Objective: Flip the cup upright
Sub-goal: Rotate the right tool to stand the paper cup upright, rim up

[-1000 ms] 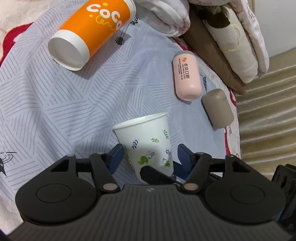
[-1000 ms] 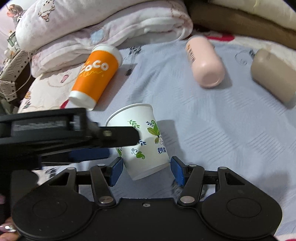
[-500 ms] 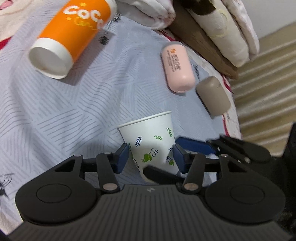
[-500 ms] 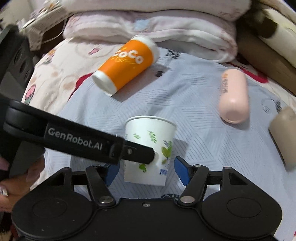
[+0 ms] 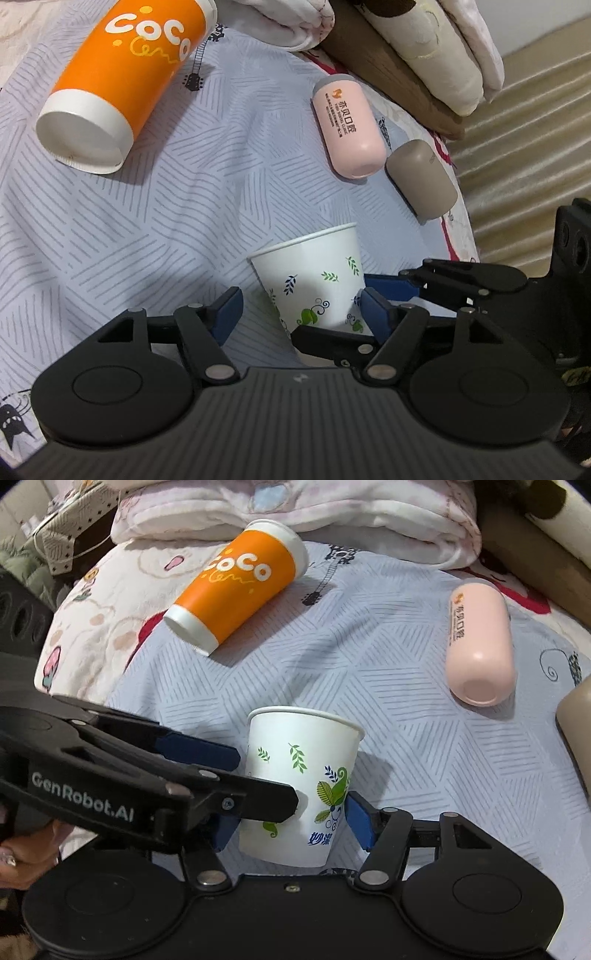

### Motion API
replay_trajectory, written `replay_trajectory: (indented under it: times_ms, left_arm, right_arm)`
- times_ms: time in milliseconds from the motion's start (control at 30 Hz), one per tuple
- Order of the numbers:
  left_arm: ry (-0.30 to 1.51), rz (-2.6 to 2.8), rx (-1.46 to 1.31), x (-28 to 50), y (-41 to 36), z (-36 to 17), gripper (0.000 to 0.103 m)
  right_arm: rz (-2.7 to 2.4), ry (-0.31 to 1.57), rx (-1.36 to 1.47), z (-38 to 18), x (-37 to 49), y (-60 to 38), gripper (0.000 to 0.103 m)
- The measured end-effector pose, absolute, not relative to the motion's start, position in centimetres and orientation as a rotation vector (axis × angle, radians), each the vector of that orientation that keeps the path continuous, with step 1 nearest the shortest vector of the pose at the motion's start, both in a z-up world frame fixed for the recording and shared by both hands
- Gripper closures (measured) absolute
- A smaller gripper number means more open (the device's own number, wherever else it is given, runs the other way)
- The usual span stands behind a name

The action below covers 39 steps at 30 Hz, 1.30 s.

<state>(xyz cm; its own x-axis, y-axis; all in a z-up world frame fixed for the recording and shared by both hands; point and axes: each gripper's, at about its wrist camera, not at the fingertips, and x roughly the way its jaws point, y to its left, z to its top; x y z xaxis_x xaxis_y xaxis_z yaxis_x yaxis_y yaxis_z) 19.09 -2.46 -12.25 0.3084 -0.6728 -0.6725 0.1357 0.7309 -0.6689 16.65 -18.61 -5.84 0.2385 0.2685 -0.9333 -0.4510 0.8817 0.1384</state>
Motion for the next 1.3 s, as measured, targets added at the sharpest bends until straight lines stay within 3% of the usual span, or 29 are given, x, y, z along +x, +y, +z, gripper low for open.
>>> replay_trajectory:
  times_ms: [233,367,767,1133,1300]
  left_arm:
    - [1.118,-0.603,-0.565,18.9,-3.5,-12.5,0.037]
    - [1.093,-0.596,-0.533,18.3,-3.8,-12.0,0.044]
    - [0.882,-0.575,-0.296,16.3,-4.5,-9.1,0.045]
    - [0.675,-0.526,-0.09,14.4,-6.9,-8.3,0.046]
    - [0.641,-0.518,-0.083,14.4,-7.4,-8.6,0.046]
  right_arm:
    - [0.493,1.294,-0.029,-6.0,17.1,-20.5,0.037]
    - [0.504,1.28,0.035,-6.4,16.5,-21.2,0.037]
    - [0.537,0.992,-0.206,-5.1,14.3,-18.9,0.037]
    - [0.484,0.613,-0.324,-7.7,12.1,-18.8,0.037]
    - [0.468,0.54,-0.34,-8.6,12.2,-19.3,0.037]
